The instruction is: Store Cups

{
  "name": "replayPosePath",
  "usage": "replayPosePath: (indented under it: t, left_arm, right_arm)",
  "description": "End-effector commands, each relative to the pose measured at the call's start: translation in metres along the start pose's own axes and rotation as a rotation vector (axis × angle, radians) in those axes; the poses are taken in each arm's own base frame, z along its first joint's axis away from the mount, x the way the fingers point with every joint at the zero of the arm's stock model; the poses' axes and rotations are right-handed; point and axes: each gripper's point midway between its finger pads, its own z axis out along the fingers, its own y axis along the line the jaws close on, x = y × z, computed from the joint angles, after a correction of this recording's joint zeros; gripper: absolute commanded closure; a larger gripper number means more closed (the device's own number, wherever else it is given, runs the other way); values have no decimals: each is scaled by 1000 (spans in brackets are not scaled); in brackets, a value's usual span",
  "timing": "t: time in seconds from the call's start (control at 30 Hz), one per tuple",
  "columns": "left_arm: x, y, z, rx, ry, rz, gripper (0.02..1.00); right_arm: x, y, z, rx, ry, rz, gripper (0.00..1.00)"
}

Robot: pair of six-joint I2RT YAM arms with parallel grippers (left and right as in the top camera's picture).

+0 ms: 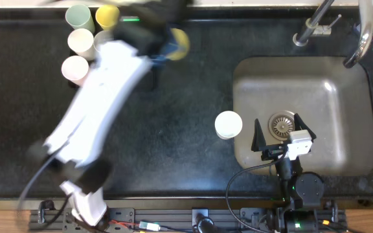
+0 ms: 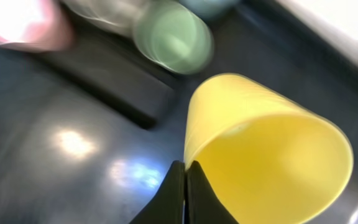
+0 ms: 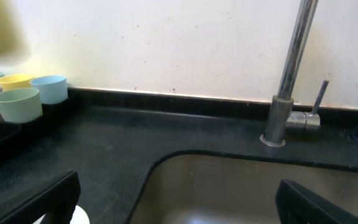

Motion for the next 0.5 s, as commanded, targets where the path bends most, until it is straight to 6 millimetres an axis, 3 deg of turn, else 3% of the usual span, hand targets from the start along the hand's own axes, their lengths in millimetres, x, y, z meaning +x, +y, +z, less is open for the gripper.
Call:
replayPosePath:
  t: [0.03, 0.17, 0.5]
  left_arm:
    - [-12, 63, 3, -136, -76, -566, 982]
    - [4, 95, 19, -216, -33, -782, 982]
    - [8, 125, 75, -321, 20, -890, 982]
  right_arm:
    - [3, -2, 0, 6, -3, -4, 3]
    - [3, -2, 0, 6, -3, -4, 3]
    - [3, -2, 0, 6, -3, -4, 5]
